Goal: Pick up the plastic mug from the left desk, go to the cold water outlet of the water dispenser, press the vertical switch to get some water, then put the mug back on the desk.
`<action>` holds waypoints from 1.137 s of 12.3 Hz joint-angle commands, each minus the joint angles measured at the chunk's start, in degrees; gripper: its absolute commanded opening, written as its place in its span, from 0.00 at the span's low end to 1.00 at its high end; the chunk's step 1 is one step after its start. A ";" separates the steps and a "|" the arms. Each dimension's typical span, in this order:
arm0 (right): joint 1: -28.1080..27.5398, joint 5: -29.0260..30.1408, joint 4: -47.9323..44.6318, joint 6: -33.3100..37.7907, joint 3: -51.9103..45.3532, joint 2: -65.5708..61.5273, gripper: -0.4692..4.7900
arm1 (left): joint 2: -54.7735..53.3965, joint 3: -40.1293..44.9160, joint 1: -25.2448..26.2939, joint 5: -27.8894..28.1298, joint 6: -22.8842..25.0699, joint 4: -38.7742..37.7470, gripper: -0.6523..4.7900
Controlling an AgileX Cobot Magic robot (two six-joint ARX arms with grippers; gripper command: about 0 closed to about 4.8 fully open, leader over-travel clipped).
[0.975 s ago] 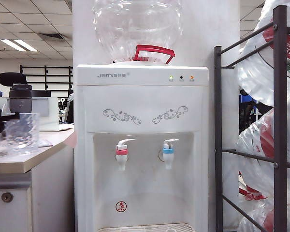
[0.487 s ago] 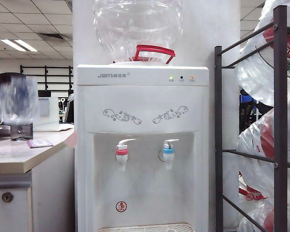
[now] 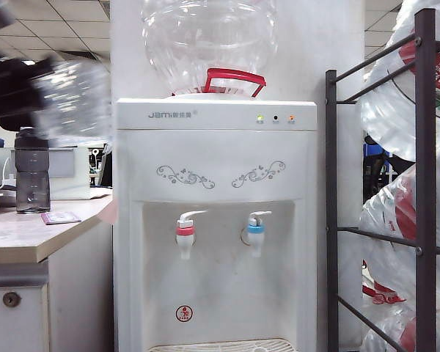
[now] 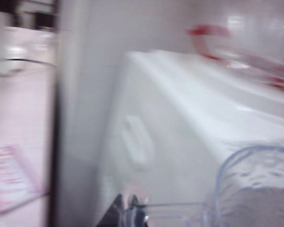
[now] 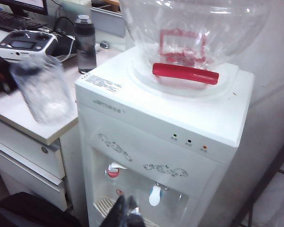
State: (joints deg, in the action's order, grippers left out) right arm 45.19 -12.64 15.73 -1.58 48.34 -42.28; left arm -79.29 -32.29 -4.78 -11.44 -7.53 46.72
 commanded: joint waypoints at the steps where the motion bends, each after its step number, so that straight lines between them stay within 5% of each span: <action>1: -0.15 0.15 -1.18 -0.17 0.46 1.77 0.08 | 0.42 0.00 -9.79 5.57 -1.09 0.46 0.11; 8: -0.15 0.15 -0.85 -0.39 0.46 3.72 0.08 | -0.24 4.24 -30.84 15.15 -2.62 0.57 0.11; 14: -0.15 0.94 -0.90 -0.39 0.46 3.72 0.08 | -17.94 6.86 -34.80 15.76 -4.79 15.58 0.11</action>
State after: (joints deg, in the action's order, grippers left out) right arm 45.06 -11.90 15.77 -1.85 48.34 -38.72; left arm -95.88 -25.21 -39.46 4.21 -12.49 59.16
